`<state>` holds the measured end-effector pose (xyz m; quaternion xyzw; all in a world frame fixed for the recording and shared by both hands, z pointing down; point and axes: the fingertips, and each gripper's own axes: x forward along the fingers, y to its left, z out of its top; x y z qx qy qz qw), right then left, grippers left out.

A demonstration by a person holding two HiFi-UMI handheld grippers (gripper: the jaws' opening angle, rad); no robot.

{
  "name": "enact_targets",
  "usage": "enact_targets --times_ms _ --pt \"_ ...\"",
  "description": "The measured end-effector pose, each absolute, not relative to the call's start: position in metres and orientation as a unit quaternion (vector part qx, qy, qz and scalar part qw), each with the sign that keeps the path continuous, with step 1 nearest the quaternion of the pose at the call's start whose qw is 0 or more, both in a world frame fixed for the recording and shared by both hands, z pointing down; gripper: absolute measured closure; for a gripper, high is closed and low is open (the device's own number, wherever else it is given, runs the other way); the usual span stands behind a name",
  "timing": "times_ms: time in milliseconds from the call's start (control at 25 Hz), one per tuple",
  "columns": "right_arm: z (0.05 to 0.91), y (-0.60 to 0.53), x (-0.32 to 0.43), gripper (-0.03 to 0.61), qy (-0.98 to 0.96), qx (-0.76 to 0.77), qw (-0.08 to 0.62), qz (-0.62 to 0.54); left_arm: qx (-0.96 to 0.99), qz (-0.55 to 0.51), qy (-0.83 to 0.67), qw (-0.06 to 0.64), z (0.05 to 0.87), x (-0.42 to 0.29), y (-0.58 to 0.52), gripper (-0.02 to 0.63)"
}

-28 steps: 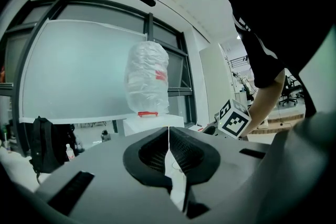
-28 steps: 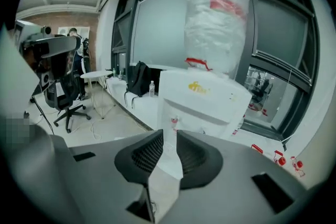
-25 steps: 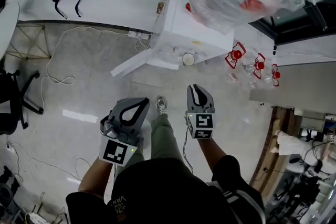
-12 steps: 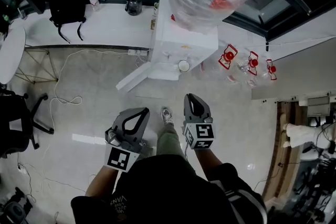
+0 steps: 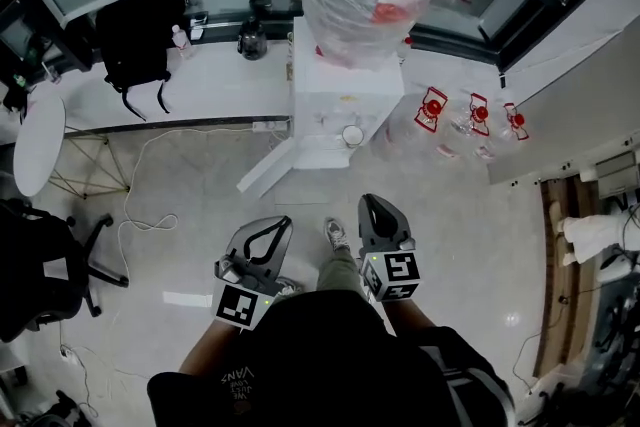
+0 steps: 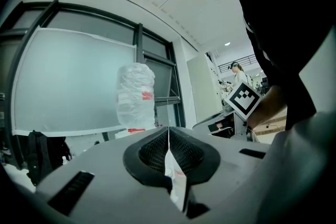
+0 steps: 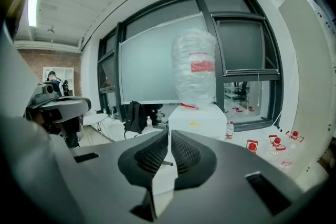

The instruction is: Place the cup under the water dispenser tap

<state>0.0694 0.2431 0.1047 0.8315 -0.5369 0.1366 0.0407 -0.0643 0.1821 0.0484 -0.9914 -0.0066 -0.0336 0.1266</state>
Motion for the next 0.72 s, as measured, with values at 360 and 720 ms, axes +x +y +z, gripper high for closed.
enact_targets --times_ms 360,720 --pt "0.092 0.267 0.049 0.531 -0.538 0.834 0.034 0.123 -0.994 -0.004 -0.005 0.108 0.036 -0.071 0.197 0.593" --pt "0.077 0.288 0.043 0.534 -0.538 0.833 0.035 0.123 -0.999 0.006 0.028 0.042 0.027 -0.079 0.198 0.594"
